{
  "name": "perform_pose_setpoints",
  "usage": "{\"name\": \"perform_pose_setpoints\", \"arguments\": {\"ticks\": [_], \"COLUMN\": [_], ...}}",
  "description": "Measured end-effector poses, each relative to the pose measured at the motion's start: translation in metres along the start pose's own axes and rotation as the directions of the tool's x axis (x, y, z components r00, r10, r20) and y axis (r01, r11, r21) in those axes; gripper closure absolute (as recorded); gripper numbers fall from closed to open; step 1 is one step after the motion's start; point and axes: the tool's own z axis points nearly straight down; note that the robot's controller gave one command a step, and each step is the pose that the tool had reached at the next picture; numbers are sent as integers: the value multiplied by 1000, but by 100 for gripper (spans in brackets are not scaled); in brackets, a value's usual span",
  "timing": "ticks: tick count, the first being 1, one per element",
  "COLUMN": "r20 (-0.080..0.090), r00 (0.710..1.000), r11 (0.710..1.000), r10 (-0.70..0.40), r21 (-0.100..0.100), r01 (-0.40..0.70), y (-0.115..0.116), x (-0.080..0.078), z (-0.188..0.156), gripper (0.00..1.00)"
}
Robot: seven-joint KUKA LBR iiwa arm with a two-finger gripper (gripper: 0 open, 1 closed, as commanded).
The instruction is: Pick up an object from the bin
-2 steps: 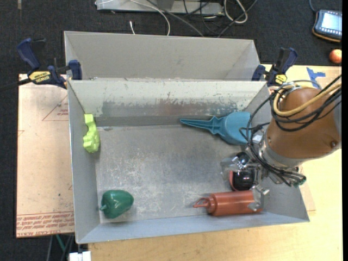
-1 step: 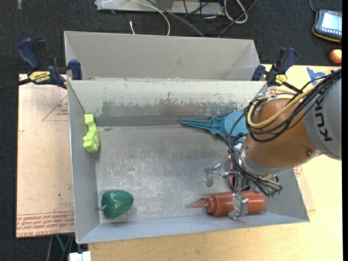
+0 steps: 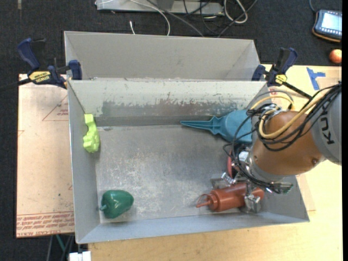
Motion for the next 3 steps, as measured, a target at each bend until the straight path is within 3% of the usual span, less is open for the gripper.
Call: {"name": "perform_pose_setpoints", "arguments": {"ticks": [1, 3], "r20": [-16, -19], "r00": [981, 981], "r11": [981, 981], "r10": [191, 193], "r21": [-15, -20], "r01": [-191, -193], "y": [24, 26], "x": [-25, -26], "z": [1, -17], "gripper": [100, 100]}}
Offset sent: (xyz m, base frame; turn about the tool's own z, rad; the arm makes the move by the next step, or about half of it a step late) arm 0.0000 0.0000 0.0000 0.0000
